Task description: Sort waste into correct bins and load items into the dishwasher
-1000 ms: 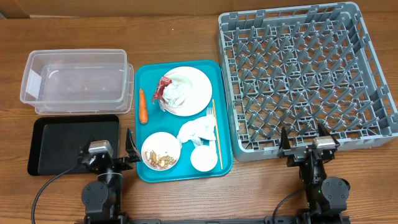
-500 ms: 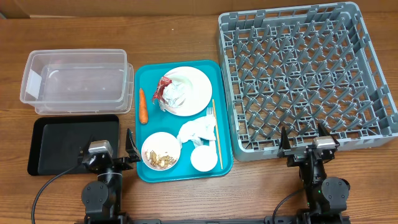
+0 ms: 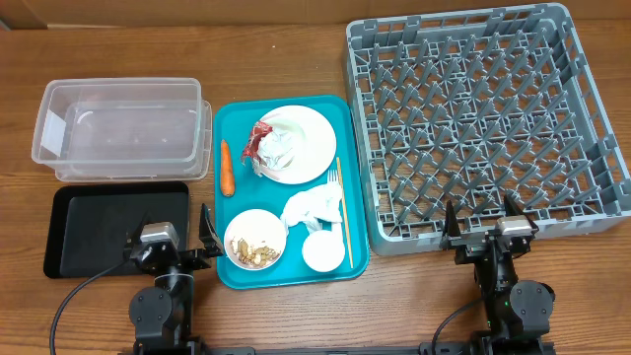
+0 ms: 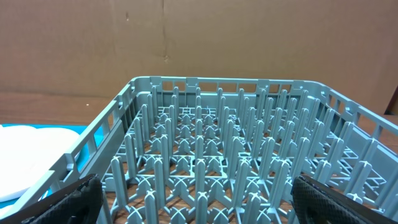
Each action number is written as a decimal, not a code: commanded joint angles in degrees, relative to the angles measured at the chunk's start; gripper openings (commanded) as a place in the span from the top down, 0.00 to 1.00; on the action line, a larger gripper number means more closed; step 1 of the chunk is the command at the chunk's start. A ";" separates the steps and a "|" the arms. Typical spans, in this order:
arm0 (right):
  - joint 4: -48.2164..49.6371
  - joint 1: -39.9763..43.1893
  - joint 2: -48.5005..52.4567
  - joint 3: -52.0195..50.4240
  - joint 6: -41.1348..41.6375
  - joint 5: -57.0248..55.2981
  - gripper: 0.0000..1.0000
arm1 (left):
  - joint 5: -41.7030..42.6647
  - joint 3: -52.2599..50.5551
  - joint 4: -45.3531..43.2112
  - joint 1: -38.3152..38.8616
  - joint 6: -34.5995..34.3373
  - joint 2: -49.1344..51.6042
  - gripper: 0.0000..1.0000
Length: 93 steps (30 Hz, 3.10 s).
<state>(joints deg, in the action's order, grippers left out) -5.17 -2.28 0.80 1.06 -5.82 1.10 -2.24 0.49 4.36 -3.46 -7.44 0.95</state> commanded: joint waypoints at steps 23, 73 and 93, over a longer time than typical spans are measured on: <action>0.37 0.15 -0.50 -0.61 0.00 0.07 0.00 | 6.95 -0.20 -1.70 0.15 -2.05 -0.57 0.00; 0.37 0.15 -0.50 -0.61 0.00 0.07 0.00 | 36.61 79.56 58.12 0.26 4.50 69.46 0.00; 0.37 0.15 -0.50 -0.61 0.00 0.07 0.00 | 8.04 79.54 50.40 9.94 -3.34 76.26 0.21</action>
<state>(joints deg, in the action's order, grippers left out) -5.17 -2.28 0.80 1.06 -5.78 1.10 13.74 78.91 55.18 4.82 -9.76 75.26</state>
